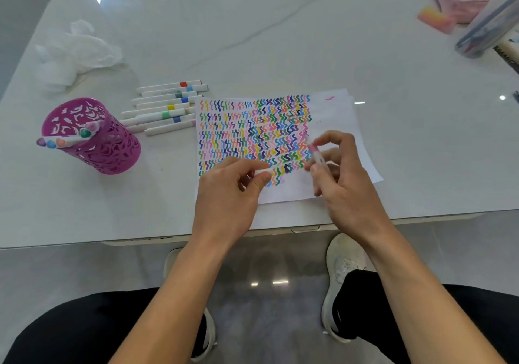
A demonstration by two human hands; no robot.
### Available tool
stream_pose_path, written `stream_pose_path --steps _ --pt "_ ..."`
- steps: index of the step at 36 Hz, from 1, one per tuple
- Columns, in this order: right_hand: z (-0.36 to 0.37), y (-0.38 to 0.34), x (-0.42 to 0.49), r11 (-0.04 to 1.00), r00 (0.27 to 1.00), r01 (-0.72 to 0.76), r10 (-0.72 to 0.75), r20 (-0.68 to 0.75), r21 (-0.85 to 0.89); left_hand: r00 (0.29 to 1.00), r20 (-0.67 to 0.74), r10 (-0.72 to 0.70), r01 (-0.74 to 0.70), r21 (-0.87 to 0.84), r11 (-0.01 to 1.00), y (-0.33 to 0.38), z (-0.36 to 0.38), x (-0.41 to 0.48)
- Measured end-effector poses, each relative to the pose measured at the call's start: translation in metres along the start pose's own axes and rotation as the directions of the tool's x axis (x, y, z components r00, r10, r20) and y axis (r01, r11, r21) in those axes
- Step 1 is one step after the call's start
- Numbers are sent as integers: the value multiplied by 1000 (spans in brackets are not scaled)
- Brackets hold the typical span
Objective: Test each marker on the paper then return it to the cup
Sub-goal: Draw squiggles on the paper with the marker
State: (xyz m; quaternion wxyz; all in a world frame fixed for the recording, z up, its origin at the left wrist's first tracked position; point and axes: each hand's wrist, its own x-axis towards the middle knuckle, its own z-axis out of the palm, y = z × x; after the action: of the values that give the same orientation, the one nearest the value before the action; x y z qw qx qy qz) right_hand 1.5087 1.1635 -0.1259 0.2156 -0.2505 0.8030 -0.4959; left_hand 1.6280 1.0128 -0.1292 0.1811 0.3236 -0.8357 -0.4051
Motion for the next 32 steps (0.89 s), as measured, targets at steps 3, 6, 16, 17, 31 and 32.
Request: stream_pose_path --steps 3,6,16,17,31,32 --pt "1 -2 0 997 999 42 -42 -2 71 1000 -1 25 -25 51 998 0 2 1" --pt "4 -4 2 968 1000 -8 3 19 250 999 29 45 -47 106 993 -1 5 0" --pt "9 2 1 983 1000 -24 20 23 182 997 35 68 -73 142 987 -3 13 -4" --pt "10 2 1 985 999 -32 30 12 172 997 34 66 -70 139 988 -3 14 -4" --pt "22 13 -1 939 993 -81 107 -59 333 997 51 59 -68 204 977 -4 17 -4" --pt "22 13 -1 938 992 -74 103 -67 340 997 51 60 -69 205 976 -5 17 -3"
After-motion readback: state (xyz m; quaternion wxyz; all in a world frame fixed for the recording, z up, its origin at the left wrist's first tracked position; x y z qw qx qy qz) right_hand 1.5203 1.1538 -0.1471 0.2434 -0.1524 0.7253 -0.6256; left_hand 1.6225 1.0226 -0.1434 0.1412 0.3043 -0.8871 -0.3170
